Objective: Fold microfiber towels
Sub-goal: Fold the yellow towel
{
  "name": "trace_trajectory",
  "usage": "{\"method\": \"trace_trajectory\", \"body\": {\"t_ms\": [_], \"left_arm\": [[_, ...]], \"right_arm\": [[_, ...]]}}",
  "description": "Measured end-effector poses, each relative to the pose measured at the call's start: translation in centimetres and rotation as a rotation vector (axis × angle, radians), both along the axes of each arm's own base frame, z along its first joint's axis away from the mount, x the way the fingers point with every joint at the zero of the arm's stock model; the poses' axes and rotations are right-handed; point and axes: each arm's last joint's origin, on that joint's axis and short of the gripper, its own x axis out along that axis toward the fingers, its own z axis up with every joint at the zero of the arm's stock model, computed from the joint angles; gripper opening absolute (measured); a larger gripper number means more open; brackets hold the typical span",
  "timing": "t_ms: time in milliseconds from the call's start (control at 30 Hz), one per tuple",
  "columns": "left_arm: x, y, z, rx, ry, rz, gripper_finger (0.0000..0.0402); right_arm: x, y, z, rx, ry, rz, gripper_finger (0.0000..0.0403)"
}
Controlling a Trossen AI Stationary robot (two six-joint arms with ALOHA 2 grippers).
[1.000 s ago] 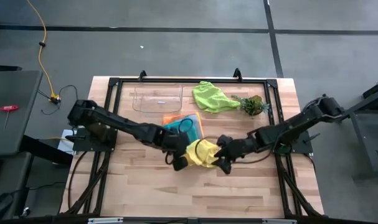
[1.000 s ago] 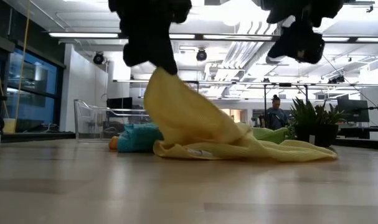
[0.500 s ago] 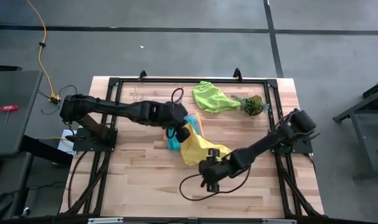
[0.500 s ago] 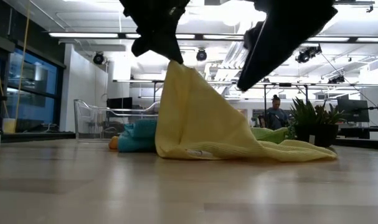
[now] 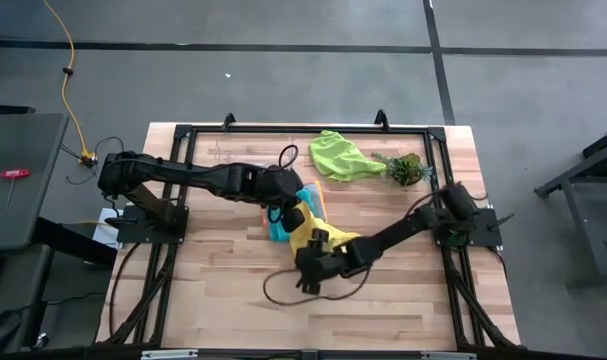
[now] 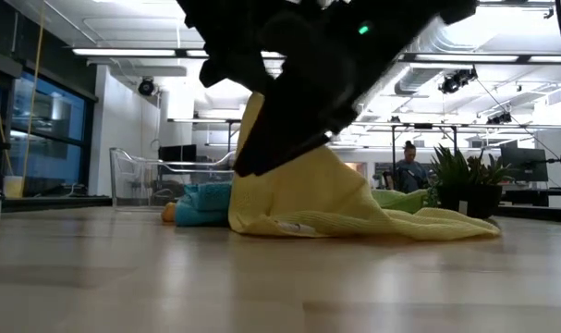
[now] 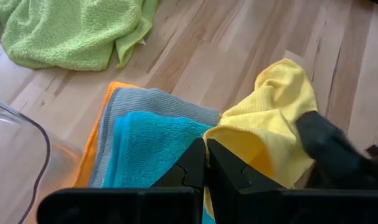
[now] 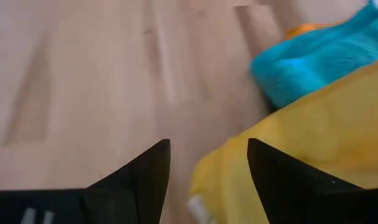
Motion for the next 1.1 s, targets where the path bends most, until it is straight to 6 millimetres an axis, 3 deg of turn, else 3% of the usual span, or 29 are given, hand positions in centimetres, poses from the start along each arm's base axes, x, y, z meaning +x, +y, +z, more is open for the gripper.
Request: {"method": "trace_trajectory", "body": {"t_ms": [167, 400, 700, 1100], "left_arm": [[0.0, 0.0, 0.0, 0.005, 0.002, -0.006, 0.0000], [0.0, 0.0, 0.0, 0.008, 0.003, -0.005, 0.0000], [0.1, 0.0, 0.0, 0.010, -0.005, -0.002, 0.0000], [0.1, 0.0, 0.0, 0.003, -0.008, 0.007, 0.0000]], "right_arm": [[0.8, -1.3, -0.9, 0.043, 0.004, -0.034, 0.0204], [1.1, -1.4, -2.7, 0.031, 0.038, -0.040, 0.0199], [1.6, -1.5, -4.3, 0.031, 0.030, -0.066, 0.0136], [1.9, -2.0, -4.3, 0.039, -0.014, -0.132, 0.0112]]}}
